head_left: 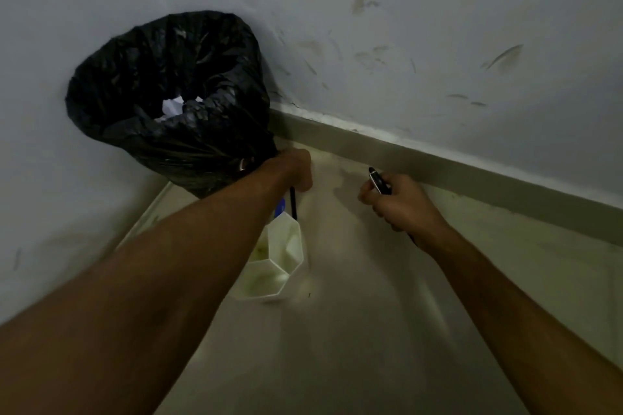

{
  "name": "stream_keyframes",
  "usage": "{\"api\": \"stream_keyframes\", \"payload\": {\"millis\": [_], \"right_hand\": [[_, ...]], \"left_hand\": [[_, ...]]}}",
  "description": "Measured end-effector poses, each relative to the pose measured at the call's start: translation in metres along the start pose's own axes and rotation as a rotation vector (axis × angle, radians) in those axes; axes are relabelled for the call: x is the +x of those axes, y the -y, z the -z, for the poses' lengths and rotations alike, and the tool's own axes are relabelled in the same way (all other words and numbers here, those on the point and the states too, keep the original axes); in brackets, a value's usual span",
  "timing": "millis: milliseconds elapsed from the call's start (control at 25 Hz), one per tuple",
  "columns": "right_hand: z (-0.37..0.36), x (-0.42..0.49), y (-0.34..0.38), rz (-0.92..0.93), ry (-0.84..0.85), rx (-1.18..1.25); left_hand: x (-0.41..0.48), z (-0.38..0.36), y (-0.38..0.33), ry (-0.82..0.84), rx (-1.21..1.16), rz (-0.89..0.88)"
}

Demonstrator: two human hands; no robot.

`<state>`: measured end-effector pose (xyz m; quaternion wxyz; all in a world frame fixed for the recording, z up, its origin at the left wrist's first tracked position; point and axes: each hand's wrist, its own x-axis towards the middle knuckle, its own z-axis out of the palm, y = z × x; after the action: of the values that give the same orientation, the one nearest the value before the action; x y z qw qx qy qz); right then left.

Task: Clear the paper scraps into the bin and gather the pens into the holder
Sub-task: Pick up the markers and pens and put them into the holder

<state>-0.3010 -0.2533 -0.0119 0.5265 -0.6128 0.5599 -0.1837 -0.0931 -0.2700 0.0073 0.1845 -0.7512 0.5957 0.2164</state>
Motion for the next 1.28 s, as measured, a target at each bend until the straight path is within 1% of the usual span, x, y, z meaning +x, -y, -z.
{"api": "stream_keyframes", "payload": {"millis": [80, 120, 200, 320, 360, 440, 480, 520, 560, 640, 680, 720, 760, 840, 880, 1000, 1120, 1200, 1280], "right_hand": [[0.000, -0.002, -0.007, -0.016, 0.007, 0.020], [0.000, -0.002, -0.009, -0.030, 0.008, 0.020], [0.002, -0.005, -0.012, -0.048, 0.010, 0.015], [0.003, -0.007, -0.010, -0.040, -0.019, 0.023], [0.003, -0.009, -0.006, -0.032, -0.043, 0.031], [0.002, -0.015, 0.006, -0.023, -0.078, 0.086], [0.000, -0.019, 0.013, -0.018, -0.085, 0.120], [-0.002, -0.024, 0.020, -0.012, -0.091, 0.152], [-0.003, -0.029, 0.028, -0.004, -0.094, 0.178], [-0.009, -0.045, 0.043, 0.039, -0.090, 0.215], [-0.011, -0.050, 0.050, 0.076, -0.101, 0.210], [-0.014, -0.056, 0.056, 0.124, -0.128, 0.172], [-0.017, -0.063, 0.062, 0.175, -0.163, 0.122], [-0.021, -0.081, 0.077, 0.266, -0.215, 0.070], [-0.021, -0.087, 0.083, 0.311, -0.219, 0.058], [-0.028, -0.110, 0.095, 0.419, -0.187, -0.051], [-0.038, -0.123, 0.096, 0.438, -0.190, -0.114], [-0.044, -0.128, 0.095, 0.440, -0.179, -0.094], [-0.046, -0.130, 0.093, 0.434, -0.175, -0.088]], "left_hand": [[0.005, -0.005, -0.004, -0.067, 0.103, -0.025], [0.006, -0.007, -0.005, -0.088, 0.106, -0.022], [0.004, -0.003, -0.009, -0.115, 0.014, -0.030], [-0.018, 0.015, -0.024, -0.201, -0.108, -0.169], [-0.030, 0.020, -0.028, -0.278, -0.114, -0.213], [-0.063, 0.026, -0.030, -0.483, -0.094, -0.258], [-0.082, 0.027, -0.028, -0.572, -0.120, -0.279], [-0.101, 0.027, -0.024, -0.624, -0.187, -0.316], [-0.118, 0.028, -0.019, -0.629, -0.272, -0.366], [-0.150, 0.027, -0.001, -0.547, -0.492, -0.435], [-0.160, 0.026, 0.007, -0.483, -0.617, -0.424], [-0.170, 0.024, 0.017, -0.463, -0.706, -0.390], [-0.181, 0.020, 0.026, -0.490, -0.750, -0.354], [-0.202, 0.013, 0.042, -0.601, -0.745, -0.297], [-0.209, 0.010, 0.047, -0.626, -0.748, -0.273], [-0.232, 0.000, 0.062, -0.620, -0.767, -0.233], [-0.242, -0.005, 0.061, -0.618, -0.667, -0.227], [-0.246, -0.004, 0.058, -0.667, -0.614, -0.260], [-0.247, -0.001, 0.057, -0.722, -0.635, -0.291]]}}
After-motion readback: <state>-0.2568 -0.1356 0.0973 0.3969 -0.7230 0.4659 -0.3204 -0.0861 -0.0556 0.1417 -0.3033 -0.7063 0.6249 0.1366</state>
